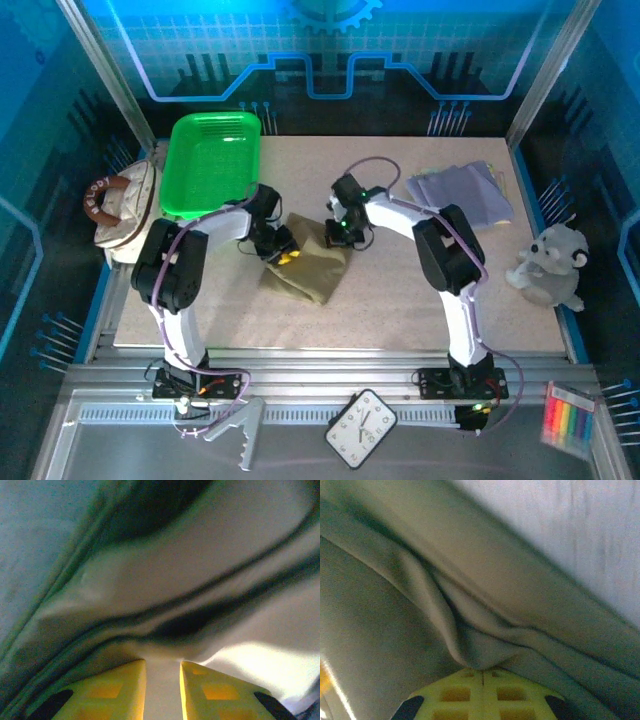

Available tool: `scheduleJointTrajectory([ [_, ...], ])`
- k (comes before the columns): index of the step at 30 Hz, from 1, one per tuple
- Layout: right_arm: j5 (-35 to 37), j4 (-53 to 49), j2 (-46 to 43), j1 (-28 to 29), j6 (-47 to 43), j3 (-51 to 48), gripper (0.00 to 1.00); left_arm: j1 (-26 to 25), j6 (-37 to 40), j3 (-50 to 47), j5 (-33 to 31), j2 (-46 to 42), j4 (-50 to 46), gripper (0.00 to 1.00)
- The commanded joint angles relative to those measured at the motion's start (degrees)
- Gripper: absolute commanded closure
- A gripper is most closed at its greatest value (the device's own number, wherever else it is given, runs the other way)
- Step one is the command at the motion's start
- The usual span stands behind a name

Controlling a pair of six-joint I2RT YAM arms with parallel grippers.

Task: Fold and stack the skirts

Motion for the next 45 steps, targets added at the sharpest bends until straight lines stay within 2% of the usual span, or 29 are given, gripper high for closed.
scheduleJointTrajectory([
  [1,-6.35,7.58,-5.39,2.89,13.51,-8.77,1.00,-0.15,5.18,8.63,-1.22,5.19,-4.16,0.74],
  [4,-4.94,11.89,-9.53,4.12,19.05,-13.75,0.99,-0.77,7.11,14.98,-0.44,7.60,-6.00,0.74],
  [7,-0.65,13.46,-13.36,3.19,20.78,-15.90,0.84,-0.98,8.12,17.47,-0.09,6.17,-7.96,0.70],
  [9,1.05,13.98,-14.79,1.64,18.45,-16.07,0.69,-0.89,8.01,15.29,-1.18,1.74,-8.09,0.63],
  [12,0.86,12.62,-13.99,-0.51,9.35,-13.24,0.59,-0.88,6.92,8.55,-3.48,-6.65,-6.88,0.47],
  [16,-1.62,8.93,-9.80,-1.91,-4.09,-7.08,0.55,-0.13,2.68,-1.01,-4.76,-16.43,-5.33,0.25],
  [20,-6.27,6.46,-4.95,-1.94,-12.75,-1.10,0.52,1.04,-2.77,-9.61,-7.27,-23.75,-2.74,0.01],
  [24,-8.57,5.28,-1.69,-1.72,-16.26,2.40,0.51,4.07,-7.56,-16.49,-6.63,-27.77,1.25,0.01],
  [27,-8.82,4.04,0.55,-1.61,-18.16,4.45,0.50,4.73,-7.86,-17.85,-6.32,-28.29,1.16,0.01],
  [30,-10.95,3.51,2.19,-1.50,-19.61,6.23,0.52,4.73,-7.42,-17.81,-6.95,-28.11,-0.25,0.01],
  [31,-11.41,3.23,2.52,-1.37,-19.96,6.90,0.57,4.81,-7.38,-17.95,-7.17,-28.11,-0.41,0.01],
  [34,-11.10,3.84,1.69,-0.80,-20.05,7.31,0.84,5.32,-7.56,-18.34,-7.08,-28.00,-0.42,0.01],
  [37,-13.59,5.85,-1.04,-0.01,-20.91,6.57,0.96,6.34,-6.37,-17.78,-6.66,-28.18,-0.88,0.01],
  [41,-19.64,8.95,-2.54,1.36,-23.65,6.20,1.00,7.83,-2.34,-16.48,-6.69,-30.67,-1.05,0.01],
  [45,-20.03,10.14,2.43,1.71,-23.13,9.71,1.00,8.98,1.36,-15.64,-9.51,-33.71,-1.94,0.01],
])
